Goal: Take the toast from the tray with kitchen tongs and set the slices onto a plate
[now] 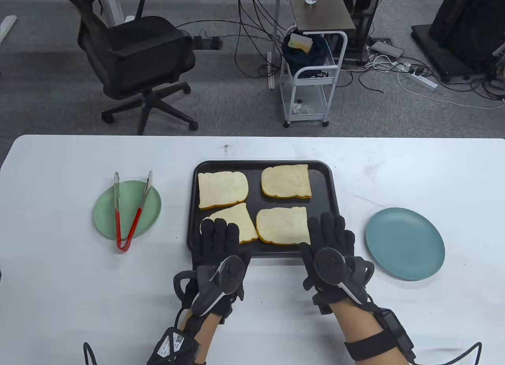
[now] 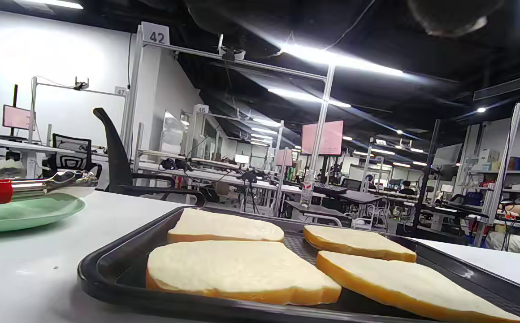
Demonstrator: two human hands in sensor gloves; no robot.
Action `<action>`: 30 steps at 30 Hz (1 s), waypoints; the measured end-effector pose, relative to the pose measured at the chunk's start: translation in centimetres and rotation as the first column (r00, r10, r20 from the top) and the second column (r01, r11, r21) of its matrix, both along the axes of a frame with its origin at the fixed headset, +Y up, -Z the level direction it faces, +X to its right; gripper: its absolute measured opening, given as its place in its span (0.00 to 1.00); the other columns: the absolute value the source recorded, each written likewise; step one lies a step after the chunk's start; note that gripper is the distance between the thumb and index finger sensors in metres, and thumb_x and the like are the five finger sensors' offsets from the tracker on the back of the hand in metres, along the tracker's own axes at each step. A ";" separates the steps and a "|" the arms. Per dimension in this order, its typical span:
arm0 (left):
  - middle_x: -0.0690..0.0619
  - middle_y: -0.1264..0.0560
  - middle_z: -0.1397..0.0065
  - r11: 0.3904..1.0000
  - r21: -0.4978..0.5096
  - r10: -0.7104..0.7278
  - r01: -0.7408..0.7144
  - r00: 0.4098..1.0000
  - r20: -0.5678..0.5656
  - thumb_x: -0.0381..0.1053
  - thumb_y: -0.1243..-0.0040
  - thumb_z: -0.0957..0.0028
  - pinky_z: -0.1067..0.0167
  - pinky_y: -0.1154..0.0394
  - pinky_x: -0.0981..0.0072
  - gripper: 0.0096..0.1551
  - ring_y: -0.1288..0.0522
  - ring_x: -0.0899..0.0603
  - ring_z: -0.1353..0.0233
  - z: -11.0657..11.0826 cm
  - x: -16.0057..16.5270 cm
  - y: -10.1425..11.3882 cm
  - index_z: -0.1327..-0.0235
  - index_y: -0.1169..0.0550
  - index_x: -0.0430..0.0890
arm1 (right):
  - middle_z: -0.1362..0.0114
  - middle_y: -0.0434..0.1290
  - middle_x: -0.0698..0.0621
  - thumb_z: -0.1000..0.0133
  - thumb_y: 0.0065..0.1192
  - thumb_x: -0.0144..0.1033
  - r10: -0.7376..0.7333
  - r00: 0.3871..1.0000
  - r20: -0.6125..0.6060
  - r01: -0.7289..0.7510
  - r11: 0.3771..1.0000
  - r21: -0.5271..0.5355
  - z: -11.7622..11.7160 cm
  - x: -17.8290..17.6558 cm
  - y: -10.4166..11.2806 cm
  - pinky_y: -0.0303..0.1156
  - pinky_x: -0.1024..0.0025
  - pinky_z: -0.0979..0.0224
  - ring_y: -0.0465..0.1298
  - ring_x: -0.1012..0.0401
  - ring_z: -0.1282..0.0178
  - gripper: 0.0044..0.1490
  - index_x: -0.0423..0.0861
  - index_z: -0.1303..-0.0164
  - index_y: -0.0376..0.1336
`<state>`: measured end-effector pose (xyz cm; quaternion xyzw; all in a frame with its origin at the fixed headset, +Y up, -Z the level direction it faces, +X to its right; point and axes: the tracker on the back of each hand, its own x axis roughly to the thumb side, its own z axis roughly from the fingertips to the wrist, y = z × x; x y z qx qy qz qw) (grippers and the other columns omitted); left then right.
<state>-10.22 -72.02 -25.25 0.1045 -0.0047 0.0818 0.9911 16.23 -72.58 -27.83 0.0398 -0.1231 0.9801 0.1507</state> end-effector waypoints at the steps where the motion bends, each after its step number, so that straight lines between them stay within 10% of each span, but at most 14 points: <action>1: 0.55 0.44 0.14 1.000 0.000 -0.002 0.002 1.000 -0.001 0.71 0.56 0.54 0.20 0.49 0.46 0.41 0.50 0.42 0.13 0.0 0.0 0.0 0.26 0.40 0.60 | 0.12 0.48 0.42 0.43 0.48 0.57 -0.003 1.000 0.002 0.003 1.000 0.000 0.0 0.1 0.0 0.49 0.36 0.24 0.46 0.41 0.16 0.42 0.54 0.18 0.50; 22: 0.55 0.44 0.14 1.000 -0.013 0.014 -0.015 0.999 -0.039 0.72 0.55 0.55 0.20 0.49 0.46 0.42 0.49 0.42 0.13 -0.3 -0.9 0.5 0.26 0.41 0.59 | 0.12 0.48 0.42 0.44 0.48 0.58 -0.026 0.999 0.022 0.025 0.999 0.023 0.2 0.5 0.4 0.49 0.38 0.24 0.46 0.41 0.16 0.43 0.53 0.18 0.50; 30: 0.53 0.45 0.13 0.999 -0.030 -0.019 0.013 0.978 -0.207 0.74 0.51 0.56 0.20 0.47 0.43 0.46 0.49 0.40 0.13 -3.5 -5.6 2.0 0.25 0.44 0.59 | 0.12 0.48 0.42 0.44 0.48 0.58 -0.048 0.998 0.030 0.047 0.999 0.021 -0.2 0.9 0.4 0.49 0.38 0.24 0.46 0.41 0.16 0.43 0.53 0.18 0.50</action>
